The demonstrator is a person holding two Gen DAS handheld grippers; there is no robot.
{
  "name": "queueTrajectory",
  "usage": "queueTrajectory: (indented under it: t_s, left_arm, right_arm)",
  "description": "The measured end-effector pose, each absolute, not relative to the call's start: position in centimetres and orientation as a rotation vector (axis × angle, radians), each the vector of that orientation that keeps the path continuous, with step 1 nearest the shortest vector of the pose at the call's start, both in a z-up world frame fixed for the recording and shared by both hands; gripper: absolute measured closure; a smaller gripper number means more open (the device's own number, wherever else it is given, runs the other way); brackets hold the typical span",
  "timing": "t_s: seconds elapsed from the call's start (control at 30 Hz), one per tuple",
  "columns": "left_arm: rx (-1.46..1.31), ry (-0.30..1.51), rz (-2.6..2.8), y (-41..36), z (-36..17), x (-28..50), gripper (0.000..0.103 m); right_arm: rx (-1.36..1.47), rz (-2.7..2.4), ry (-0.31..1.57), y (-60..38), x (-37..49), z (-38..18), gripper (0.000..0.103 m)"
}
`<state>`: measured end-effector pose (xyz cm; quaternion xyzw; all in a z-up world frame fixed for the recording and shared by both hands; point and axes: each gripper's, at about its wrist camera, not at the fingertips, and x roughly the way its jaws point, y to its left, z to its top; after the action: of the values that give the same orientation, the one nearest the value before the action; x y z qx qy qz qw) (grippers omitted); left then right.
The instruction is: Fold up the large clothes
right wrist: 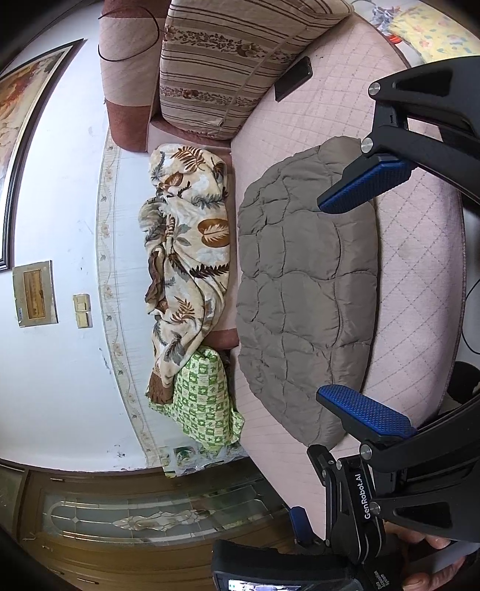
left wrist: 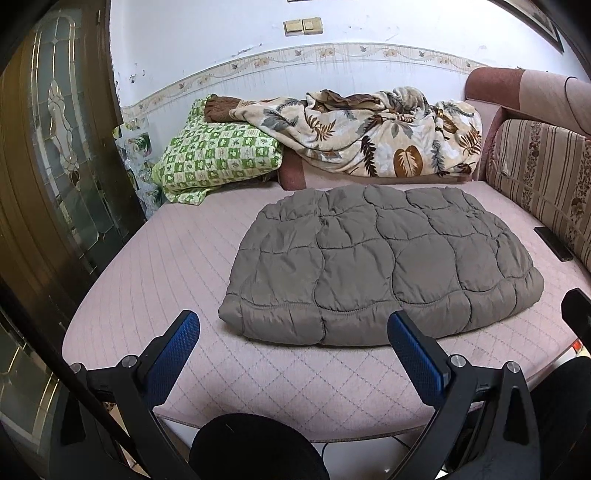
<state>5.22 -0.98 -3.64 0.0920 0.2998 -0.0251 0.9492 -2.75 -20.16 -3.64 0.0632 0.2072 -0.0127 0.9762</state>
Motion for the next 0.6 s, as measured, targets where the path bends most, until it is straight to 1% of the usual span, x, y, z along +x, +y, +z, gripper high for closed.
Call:
queueTrajectory:
  t_s: [0.6]
  left_arm:
    - [0.205,0.624,-0.05,-0.9,-4.8,5.3,0.002]
  right_arm:
    - [0.141,-0.02,0.446,-20.5,-2.1,-4.5,0.007]
